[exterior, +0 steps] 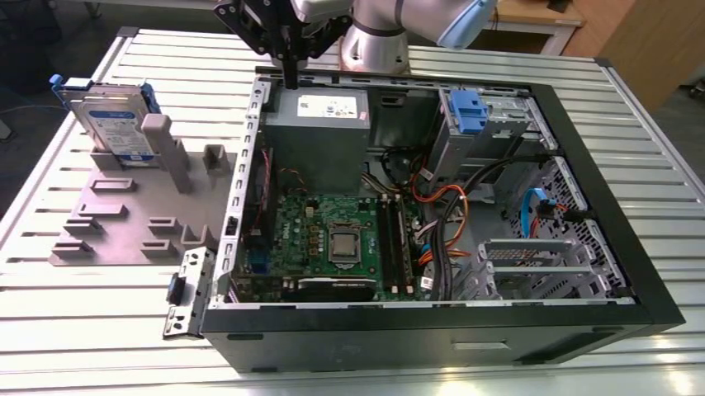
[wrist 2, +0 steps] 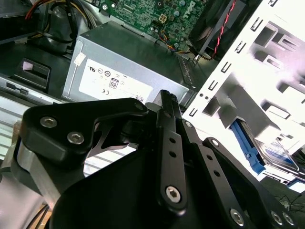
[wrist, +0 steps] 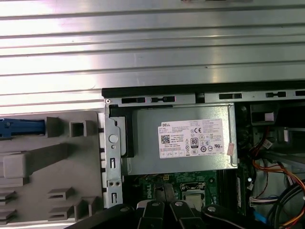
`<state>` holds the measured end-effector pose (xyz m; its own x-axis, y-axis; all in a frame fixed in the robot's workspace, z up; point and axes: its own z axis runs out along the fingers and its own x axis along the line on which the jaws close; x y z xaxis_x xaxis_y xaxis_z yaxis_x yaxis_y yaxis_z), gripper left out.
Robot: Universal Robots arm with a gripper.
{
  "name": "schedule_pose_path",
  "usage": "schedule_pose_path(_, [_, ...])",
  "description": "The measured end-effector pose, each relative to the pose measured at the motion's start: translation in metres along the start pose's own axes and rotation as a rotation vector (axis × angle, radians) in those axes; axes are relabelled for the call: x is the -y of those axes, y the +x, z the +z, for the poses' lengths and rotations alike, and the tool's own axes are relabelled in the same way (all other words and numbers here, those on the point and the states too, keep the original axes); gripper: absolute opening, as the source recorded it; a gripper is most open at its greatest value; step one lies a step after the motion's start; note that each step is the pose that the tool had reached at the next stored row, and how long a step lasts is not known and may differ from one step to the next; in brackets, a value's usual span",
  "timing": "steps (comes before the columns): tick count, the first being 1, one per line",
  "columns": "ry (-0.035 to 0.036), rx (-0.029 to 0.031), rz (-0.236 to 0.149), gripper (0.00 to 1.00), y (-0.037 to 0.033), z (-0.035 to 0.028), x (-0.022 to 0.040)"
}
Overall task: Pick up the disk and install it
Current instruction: 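Reach for the disk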
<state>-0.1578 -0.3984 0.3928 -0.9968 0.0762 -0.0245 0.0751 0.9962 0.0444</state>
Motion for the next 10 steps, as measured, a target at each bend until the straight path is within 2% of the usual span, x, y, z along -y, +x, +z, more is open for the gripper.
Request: schedule_pose_path(10, [0.0001,-0.0001,0.0,0.11,0.0021,-0.0001,0.0002])
